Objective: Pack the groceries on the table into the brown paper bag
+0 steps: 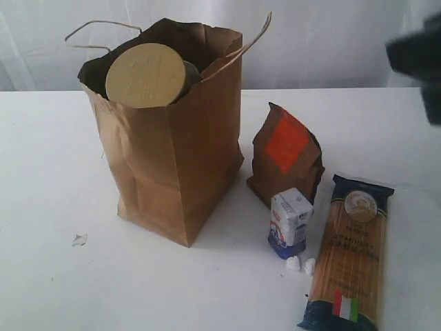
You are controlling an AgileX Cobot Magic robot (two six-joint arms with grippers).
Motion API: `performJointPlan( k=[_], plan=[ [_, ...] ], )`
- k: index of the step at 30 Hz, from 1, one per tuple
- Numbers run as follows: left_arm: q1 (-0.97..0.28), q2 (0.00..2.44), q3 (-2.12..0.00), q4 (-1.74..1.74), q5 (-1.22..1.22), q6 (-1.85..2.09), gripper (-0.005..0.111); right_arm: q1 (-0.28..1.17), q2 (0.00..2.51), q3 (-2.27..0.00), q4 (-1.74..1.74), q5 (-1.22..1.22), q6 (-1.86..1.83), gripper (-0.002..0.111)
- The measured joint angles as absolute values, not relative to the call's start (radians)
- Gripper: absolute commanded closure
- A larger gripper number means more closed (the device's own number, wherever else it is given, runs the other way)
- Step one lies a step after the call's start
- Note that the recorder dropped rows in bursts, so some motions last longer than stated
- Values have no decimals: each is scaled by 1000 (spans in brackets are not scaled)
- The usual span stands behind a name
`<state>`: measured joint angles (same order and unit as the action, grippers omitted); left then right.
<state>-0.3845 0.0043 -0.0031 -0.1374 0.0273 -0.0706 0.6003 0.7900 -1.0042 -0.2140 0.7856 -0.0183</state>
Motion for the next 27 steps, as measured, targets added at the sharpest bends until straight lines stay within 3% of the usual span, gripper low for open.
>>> performJointPlan(
  k=[6,10,27],
  plan=[
    [-385,4,-3,-137,27,-71,107,600,714,-853,-216,998,-10,68],
    [-385,4,-3,-137,27,-71,107,600,751,-757,-216,1000,-32,68],
    [-385,4,-3,-137,27,-71,107,600,1421,-677,-37,513,-124,68]
  ],
)
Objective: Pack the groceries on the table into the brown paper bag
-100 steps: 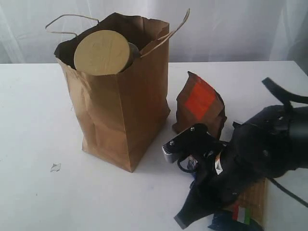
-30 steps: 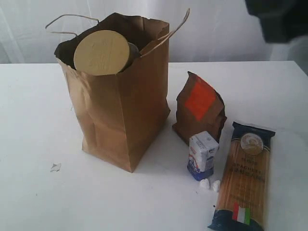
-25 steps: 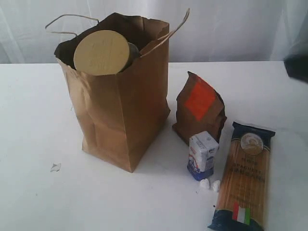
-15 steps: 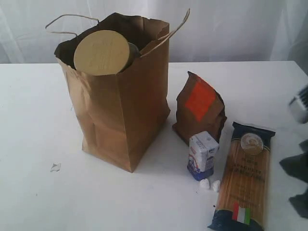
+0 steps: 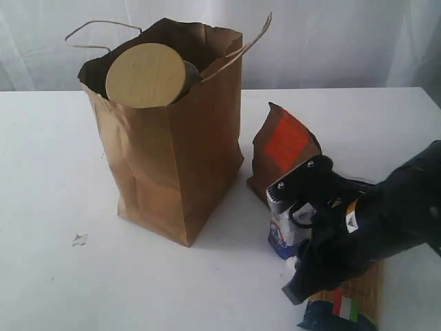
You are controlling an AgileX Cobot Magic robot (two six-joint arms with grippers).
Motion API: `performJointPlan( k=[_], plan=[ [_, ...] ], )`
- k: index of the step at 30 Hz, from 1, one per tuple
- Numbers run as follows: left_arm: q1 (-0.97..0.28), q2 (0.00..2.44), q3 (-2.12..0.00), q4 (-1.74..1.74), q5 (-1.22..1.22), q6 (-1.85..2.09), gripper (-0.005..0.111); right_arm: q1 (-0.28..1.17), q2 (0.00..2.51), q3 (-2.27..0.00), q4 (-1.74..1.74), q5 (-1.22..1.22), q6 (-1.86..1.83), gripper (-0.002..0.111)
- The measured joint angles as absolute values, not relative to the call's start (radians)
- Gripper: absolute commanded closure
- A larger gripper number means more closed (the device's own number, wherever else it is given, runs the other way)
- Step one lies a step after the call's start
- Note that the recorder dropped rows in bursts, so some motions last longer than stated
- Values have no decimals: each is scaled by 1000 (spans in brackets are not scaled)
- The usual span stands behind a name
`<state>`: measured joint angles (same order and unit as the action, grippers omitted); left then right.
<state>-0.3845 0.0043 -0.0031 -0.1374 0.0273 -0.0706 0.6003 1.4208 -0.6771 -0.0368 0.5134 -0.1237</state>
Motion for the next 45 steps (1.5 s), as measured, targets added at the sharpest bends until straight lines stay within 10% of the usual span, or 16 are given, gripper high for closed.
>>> performJointPlan(
  k=[16,29,45],
  plan=[
    [-385,4,-3,-137,27,-71,107,532,1668,-677,-35,304,-175,60],
    [-385,4,-3,-137,27,-71,107,532,1657,-679,0,367,-177,100],
    [-385,4,-3,-137,27,-71,107,530,1437,-677,0,474,-177,103]
  ],
)
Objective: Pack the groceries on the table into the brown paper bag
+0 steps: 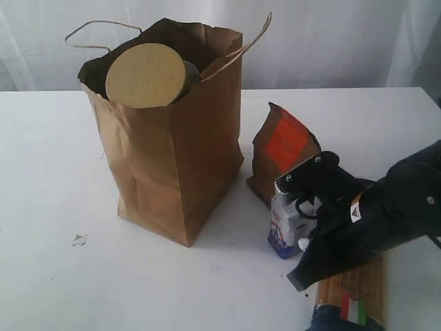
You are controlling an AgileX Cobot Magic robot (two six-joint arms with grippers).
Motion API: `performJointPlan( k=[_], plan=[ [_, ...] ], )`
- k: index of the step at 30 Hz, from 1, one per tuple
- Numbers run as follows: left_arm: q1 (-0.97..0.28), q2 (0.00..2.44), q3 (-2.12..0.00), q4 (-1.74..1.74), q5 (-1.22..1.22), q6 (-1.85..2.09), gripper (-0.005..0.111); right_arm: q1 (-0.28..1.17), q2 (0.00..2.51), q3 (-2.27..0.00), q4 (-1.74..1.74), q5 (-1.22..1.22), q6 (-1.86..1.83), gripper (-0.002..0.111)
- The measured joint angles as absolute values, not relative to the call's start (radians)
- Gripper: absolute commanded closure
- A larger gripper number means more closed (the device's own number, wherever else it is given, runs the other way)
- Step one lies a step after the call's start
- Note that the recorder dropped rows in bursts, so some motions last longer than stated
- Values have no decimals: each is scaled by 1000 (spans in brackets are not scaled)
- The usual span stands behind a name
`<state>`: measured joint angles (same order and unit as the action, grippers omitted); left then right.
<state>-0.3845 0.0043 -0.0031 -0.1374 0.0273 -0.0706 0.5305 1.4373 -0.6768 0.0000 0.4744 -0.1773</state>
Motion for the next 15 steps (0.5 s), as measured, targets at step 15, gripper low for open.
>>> performJointPlan(
  k=[15],
  plan=[
    [-385,4,-3,-137,27,-71,107,530,1033,-677,117,776,-191,103]
  ],
)
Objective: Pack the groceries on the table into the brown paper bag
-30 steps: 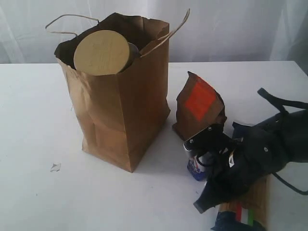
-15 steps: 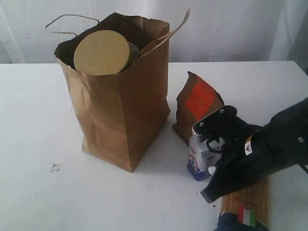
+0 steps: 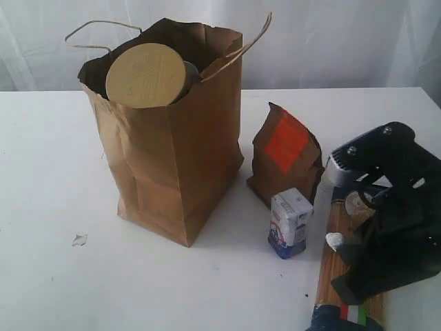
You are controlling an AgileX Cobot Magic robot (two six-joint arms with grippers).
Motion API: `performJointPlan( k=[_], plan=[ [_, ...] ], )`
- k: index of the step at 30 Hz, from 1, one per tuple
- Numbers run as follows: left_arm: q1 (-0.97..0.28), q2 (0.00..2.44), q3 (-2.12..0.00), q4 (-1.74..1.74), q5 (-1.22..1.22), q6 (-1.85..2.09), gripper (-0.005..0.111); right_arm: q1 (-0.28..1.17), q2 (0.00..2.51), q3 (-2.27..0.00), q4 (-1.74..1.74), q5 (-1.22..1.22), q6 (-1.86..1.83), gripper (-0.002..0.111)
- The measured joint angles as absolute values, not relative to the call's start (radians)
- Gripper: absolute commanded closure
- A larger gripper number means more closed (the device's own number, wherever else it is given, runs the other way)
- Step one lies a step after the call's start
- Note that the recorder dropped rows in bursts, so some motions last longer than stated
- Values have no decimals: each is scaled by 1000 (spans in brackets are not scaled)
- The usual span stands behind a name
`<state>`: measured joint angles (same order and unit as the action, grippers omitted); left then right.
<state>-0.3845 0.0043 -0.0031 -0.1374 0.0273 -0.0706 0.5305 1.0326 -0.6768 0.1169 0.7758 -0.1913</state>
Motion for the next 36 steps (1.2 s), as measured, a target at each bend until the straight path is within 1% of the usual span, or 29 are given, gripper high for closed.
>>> performJointPlan(
  k=[4,10,19,28,36],
  plan=[
    [-385,4,-3,-137,27,-71,107,530,1009,-705,266,781,-285,103],
    [-385,4,-3,-137,27,-71,107,530,1009,-748,294,783,-333,103],
    [-385,4,-3,-137,27,-71,107,606,1009,-879,292,734,-360,103],
    [-385,4,-3,-137,27,-71,107,676,1092,-1012,238,720,-361,103],
    [-385,4,-3,-137,27,-71,107,694,1152,-1129,157,669,-361,103]
  ],
)
